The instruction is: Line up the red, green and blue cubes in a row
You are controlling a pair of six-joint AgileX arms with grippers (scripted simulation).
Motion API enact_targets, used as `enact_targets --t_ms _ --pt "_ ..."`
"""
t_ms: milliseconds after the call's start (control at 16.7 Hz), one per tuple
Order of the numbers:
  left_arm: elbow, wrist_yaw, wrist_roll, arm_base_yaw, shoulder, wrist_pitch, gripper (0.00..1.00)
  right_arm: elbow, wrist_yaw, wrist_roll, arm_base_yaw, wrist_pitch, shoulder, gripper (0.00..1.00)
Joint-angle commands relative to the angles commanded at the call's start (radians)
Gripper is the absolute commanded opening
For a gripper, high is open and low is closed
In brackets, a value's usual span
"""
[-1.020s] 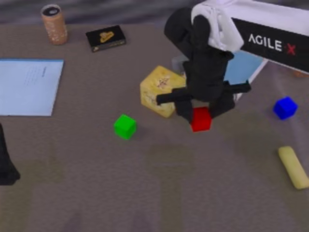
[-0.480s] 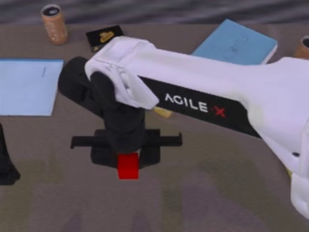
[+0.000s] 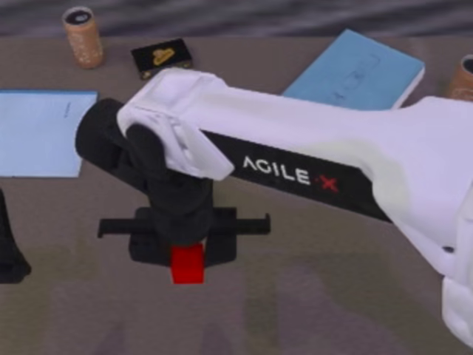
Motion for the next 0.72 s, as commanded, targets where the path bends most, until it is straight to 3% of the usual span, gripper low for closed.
enact_targets --t_ms 360,660,720 --pt "0.000 0.000 0.000 0.000 0.000 0.000 1.00 -0.153 0.002 0.004 0.004 0.204 0.045 0.00" --pt "0.000 0.000 0.000 0.000 0.000 0.000 1.00 -0.169 0.002 0.005 0.005 0.221 0.051 0.00" --pt "0.000 0.000 0.000 0.000 0.000 0.000 1.00 -0.169 0.002 0.005 0.005 0.221 0.051 0.08"
